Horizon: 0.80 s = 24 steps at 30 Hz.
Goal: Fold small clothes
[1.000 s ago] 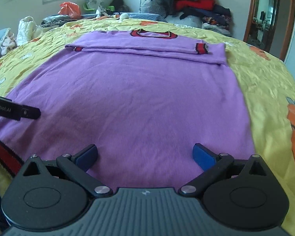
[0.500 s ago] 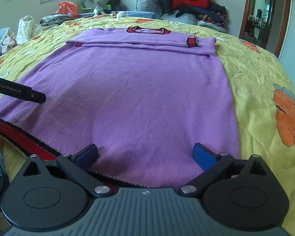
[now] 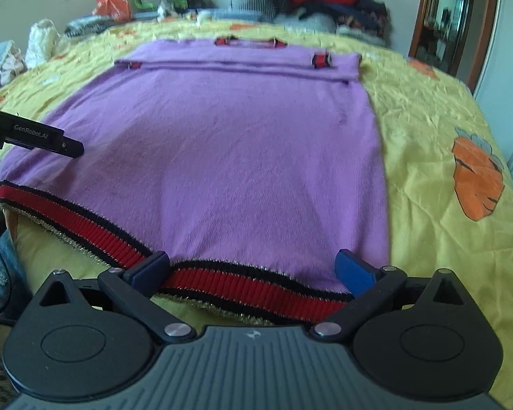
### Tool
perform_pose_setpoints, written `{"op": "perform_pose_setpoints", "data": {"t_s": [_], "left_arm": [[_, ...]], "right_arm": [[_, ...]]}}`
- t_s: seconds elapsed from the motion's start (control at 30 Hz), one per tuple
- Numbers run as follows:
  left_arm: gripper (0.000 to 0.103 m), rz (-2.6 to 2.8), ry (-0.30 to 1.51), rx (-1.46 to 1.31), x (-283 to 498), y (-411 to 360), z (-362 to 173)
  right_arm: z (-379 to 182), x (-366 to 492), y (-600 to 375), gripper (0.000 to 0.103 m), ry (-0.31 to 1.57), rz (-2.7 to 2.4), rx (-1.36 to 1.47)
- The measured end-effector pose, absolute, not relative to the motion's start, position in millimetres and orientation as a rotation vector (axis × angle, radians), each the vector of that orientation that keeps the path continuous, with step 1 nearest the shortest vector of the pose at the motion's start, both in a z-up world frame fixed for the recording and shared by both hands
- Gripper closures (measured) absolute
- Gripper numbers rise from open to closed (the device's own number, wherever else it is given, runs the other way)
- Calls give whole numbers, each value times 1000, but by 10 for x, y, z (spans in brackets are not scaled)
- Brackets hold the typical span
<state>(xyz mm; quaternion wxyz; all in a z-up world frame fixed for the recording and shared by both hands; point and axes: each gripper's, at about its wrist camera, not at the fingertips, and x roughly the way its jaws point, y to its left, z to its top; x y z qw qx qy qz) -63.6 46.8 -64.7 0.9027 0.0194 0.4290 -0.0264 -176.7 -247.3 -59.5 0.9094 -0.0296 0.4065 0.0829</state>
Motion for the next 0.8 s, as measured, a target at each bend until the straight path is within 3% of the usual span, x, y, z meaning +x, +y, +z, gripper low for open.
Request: {"op": "perform_pose_setpoints", "data": {"t_s": [0.47, 0.8], "left_arm": [[0, -48, 892, 39, -647, 471, -645], [0, -49, 891, 39, -646, 471, -646]], "right_arm": [[-584, -1225, -2140, 0, 810, 175, -21], [-664, -1368, -2149, 0, 797, 145, -41]]}}
